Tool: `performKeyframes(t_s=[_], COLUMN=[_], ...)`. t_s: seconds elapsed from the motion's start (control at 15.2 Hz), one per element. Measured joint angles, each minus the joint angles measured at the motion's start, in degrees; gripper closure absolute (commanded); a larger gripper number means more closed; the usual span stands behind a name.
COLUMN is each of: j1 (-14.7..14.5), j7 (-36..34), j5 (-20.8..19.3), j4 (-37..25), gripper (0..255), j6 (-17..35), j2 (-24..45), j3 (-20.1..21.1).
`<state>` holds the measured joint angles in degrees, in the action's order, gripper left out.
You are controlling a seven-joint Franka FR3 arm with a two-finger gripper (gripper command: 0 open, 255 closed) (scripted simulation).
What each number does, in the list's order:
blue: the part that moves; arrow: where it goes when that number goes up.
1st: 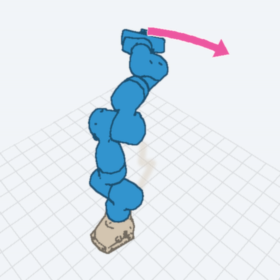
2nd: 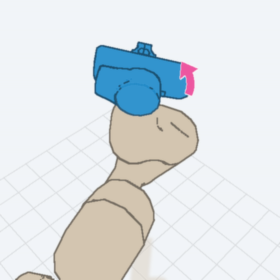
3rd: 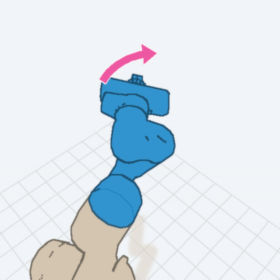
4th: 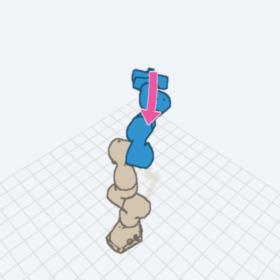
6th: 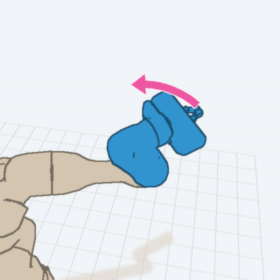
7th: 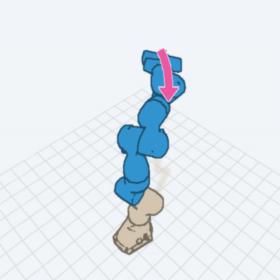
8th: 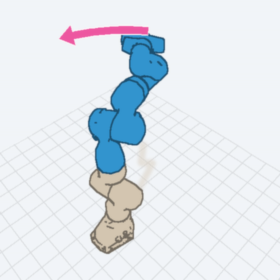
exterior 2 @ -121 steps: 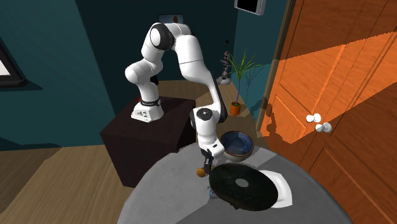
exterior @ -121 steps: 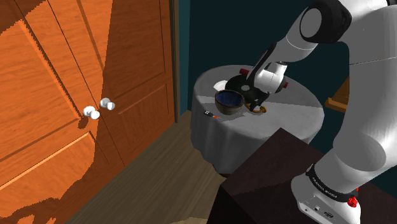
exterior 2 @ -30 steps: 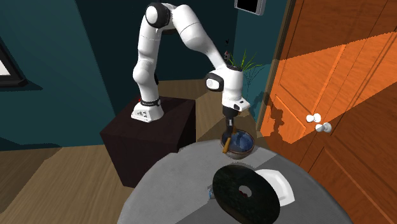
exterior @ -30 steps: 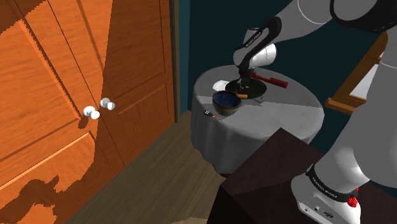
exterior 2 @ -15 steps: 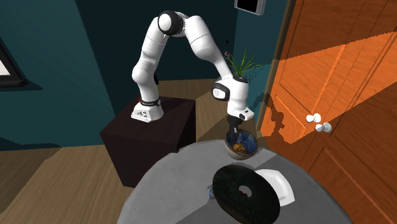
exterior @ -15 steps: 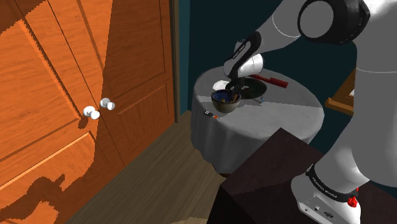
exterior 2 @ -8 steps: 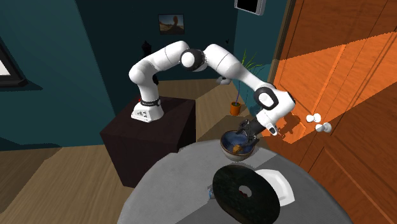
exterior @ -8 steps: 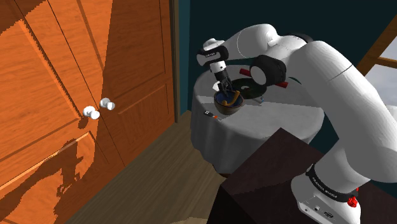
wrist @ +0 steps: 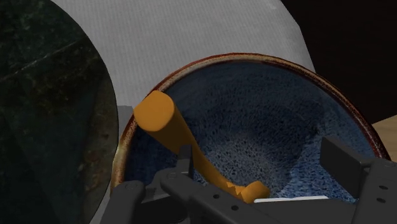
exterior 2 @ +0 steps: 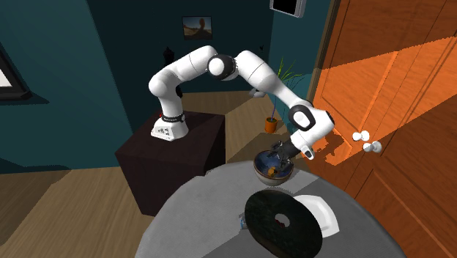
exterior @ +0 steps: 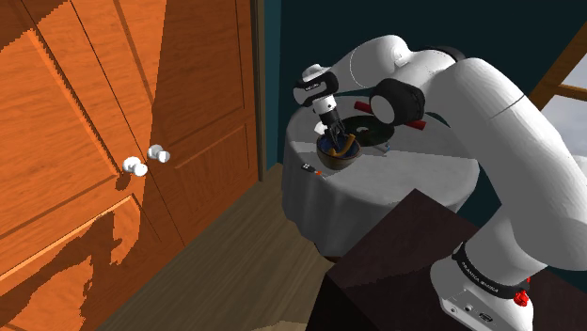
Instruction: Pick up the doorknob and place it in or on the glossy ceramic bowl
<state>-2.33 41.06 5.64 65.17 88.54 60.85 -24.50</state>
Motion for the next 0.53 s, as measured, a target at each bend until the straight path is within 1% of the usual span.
performKeyframes(t_s=[0.2, 0.26, 0.53], j1=[0.0, 0.0, 0.0], j7=[0.0, 0.0, 0.0], j5=[0.0, 0.0, 0.0], j4=[0.2, 0.2, 0.2], gripper=[0, 255, 255], j6=[0.1, 0.1, 0.1], j2=[-0.1, -0.1, 0.0], j3=[0.0, 0.0, 0.0])
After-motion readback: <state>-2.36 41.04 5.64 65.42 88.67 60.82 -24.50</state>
